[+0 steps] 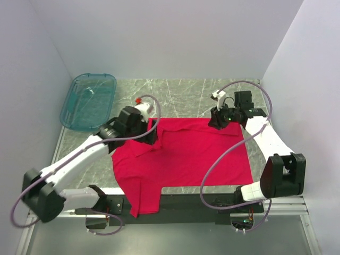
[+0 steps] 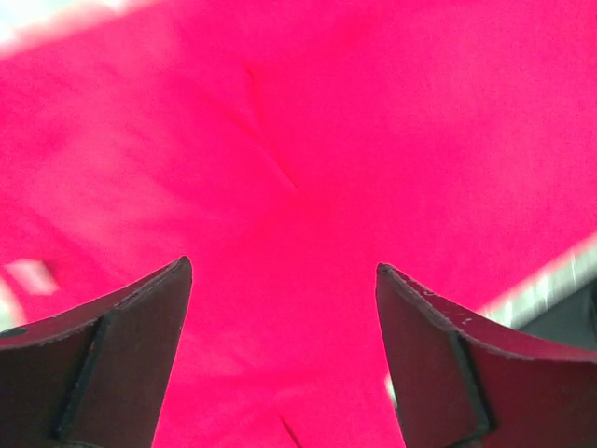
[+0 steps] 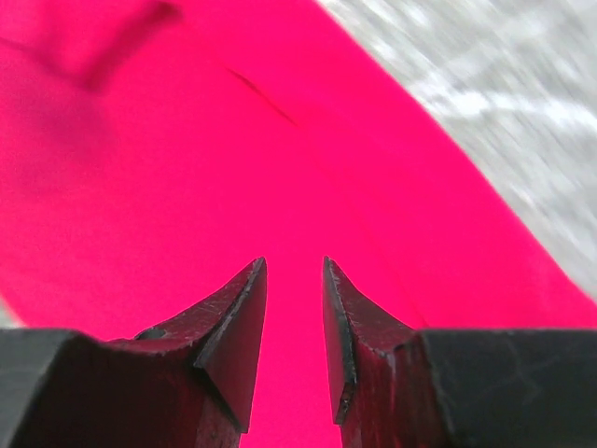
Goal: Fold and stack the t-shirts
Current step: Fold the tshirt
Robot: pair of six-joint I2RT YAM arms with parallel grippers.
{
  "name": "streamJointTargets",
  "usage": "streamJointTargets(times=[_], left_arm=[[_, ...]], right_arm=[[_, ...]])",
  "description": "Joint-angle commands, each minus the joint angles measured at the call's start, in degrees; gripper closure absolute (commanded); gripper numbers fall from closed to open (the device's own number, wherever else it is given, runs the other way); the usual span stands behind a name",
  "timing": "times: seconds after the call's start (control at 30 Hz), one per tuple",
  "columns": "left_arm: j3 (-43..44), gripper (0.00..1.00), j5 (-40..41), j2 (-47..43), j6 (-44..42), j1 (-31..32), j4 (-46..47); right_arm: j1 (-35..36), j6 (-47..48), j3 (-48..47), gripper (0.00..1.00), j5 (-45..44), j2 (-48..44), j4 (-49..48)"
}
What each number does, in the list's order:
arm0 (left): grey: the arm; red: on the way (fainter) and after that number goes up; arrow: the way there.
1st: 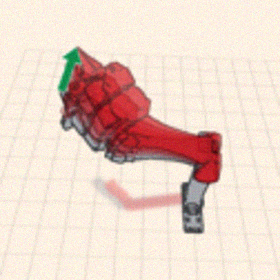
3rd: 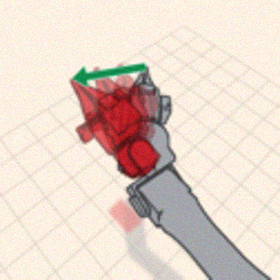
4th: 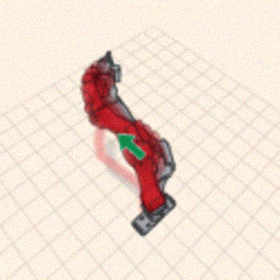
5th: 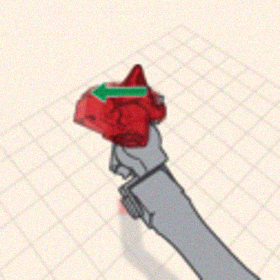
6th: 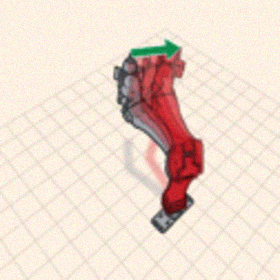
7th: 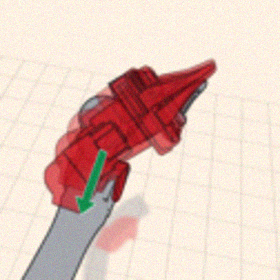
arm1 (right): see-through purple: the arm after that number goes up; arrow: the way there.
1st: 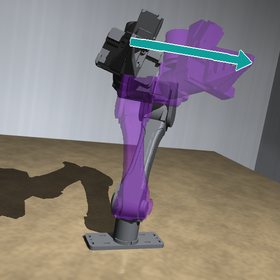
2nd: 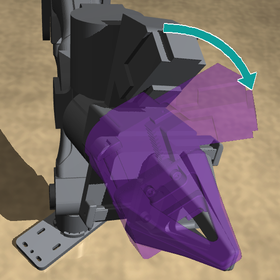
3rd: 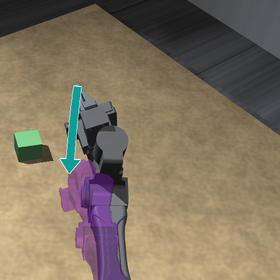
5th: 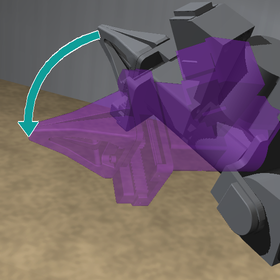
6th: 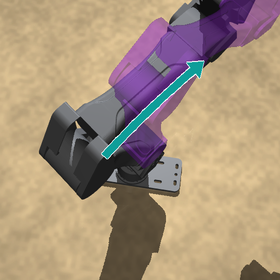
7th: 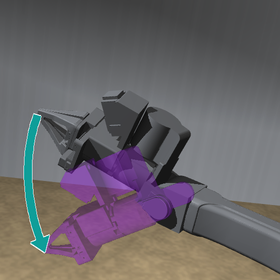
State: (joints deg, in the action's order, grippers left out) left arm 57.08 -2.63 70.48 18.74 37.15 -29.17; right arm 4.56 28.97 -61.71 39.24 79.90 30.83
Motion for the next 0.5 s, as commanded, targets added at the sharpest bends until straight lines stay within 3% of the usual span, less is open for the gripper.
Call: streamJointTargets(times=[0.0, 0.2, 0.47], left_arm=[[-1.88, 0.14, 13.69, -4.73, 1.03, -0.49, 2.89], [-8.29, 0.11, 22.31, -13.95, -0.11, -1.29, 5.08], [-13.49, 0.10, 22.23, -20.99, 0.77, -1.37, 7.29]], right_arm=[[-2.70, -1.12, -1.74, 0.62, -11.72, 2.54, -1.48], [-11.83, -6.36, -4.12, 0.63, -18.85, 7.01, 1.34], [-18.61, -18.59, -3.32, 0.63, -24.39, 13.52, 0.63]])
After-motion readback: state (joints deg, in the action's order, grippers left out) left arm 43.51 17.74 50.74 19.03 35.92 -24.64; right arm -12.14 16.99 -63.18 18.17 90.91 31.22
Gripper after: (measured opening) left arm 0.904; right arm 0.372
